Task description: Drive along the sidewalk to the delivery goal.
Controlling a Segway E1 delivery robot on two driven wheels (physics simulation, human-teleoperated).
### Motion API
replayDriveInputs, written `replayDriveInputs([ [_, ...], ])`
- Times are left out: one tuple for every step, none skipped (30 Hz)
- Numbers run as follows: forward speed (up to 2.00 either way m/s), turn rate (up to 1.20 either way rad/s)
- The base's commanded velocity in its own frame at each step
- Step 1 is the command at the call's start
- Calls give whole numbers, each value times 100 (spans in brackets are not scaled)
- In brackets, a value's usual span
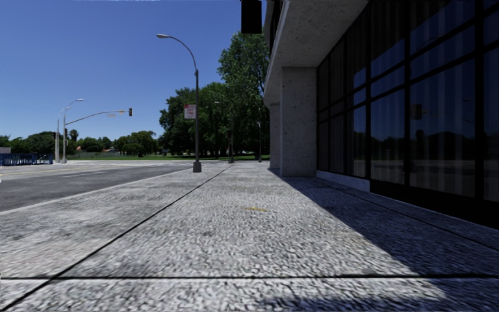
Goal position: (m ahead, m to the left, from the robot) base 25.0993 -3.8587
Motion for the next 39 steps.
replayDriveInputs([
  [200, 0],
  [200, 0],
  [200, 0],
  [200, 0],
  [200, 0],
  [200, 0],
  [200, 0],
  [200, 0],
  [200, 0],
  [200, 0],
  [200, 0],
  [200, 0],
  [200, 0],
  [200, 0],
  [200, 0],
  [200, 0],
  [200, 0],
  [200, 0],
  [200, 0],
  [200, 0],
  [200, 0],
  [200, 0],
  [200, 0],
  [200, 0],
  [200, 0],
  [200, 0],
  [200, 0],
  [200, 0],
  [200, 0],
  [200, 0],
  [200, 0],
  [200, 0],
  [200, 0],
  [200, 0],
  [200, 0],
  [200, 0],
  [200, 0],
  [200, 0],
  [200, 0],
])
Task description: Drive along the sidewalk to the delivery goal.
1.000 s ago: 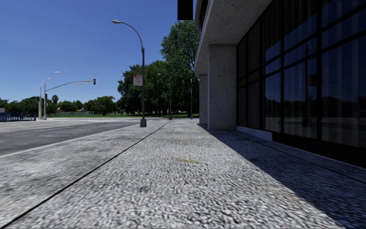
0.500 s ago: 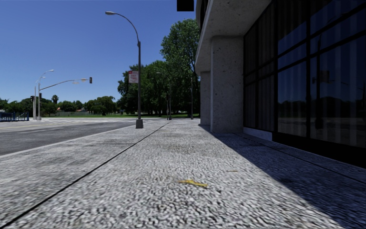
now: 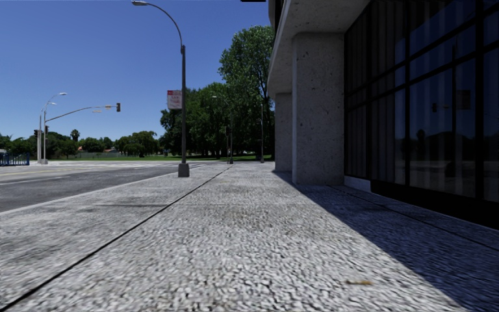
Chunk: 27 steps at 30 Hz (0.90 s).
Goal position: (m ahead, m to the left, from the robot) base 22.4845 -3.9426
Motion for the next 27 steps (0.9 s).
replayDriveInputs([
  [200, 0],
  [200, 0],
  [200, 0],
  [200, 0],
  [200, 0],
  [200, 0],
  [200, 0],
  [200, 0],
  [200, 0],
  [200, 0],
  [200, 0],
  [200, 0],
  [200, 0],
  [200, 0],
  [200, 0],
  [200, 0],
  [200, 0],
  [200, 0],
  [200, 0],
  [200, 0],
  [200, 0],
  [200, 0],
  [200, 0],
  [200, 0],
  [200, 0],
  [200, 0],
  [200, 0],
])
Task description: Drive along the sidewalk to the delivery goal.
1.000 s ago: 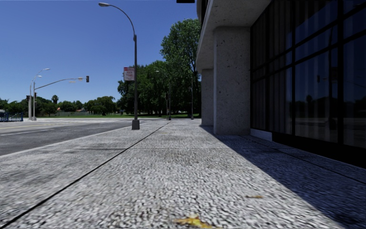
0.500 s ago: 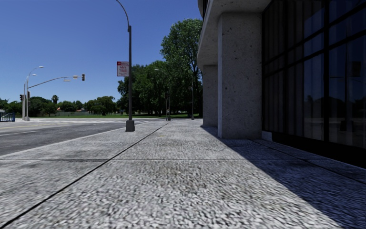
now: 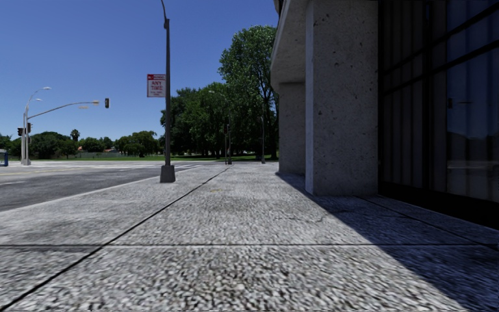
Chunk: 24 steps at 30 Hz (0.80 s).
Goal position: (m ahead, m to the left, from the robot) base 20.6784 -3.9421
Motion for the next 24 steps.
replayDriveInputs([
  [200, 0],
  [200, 0],
  [200, 0],
  [200, 0],
  [200, 0],
  [200, 0],
  [200, 0],
  [200, 0],
  [200, 0],
  [200, 0],
  [200, 0],
  [200, 0],
  [200, 0],
  [200, 0],
  [200, 0],
  [200, 0],
  [200, 0],
  [200, 0],
  [200, 0],
  [200, 0],
  [200, 0],
  [200, 0],
  [200, 0],
  [200, 0],
])
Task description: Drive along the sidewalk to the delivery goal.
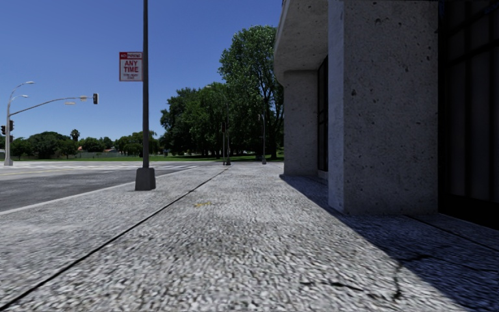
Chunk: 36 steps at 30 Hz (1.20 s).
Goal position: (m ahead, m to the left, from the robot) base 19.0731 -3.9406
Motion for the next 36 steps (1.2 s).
replayDriveInputs([
  [200, 0],
  [200, 0],
  [200, 0],
  [200, 0],
  [200, 0],
  [200, 0],
  [200, 0],
  [200, 0],
  [200, 0],
  [200, 0],
  [200, 0],
  [200, 0],
  [200, 0],
  [200, 0],
  [200, 0],
  [200, 0],
  [200, 0],
  [200, 0],
  [200, 0],
  [200, 0],
  [200, 0],
  [200, 0],
  [200, 0],
  [200, 0],
  [200, 0],
  [200, 0],
  [200, 0],
  [200, 0],
  [200, 0],
  [200, 0],
  [200, 0],
  [200, 0],
  [200, 0],
  [200, 0],
  [200, 0],
  [200, 0],
])
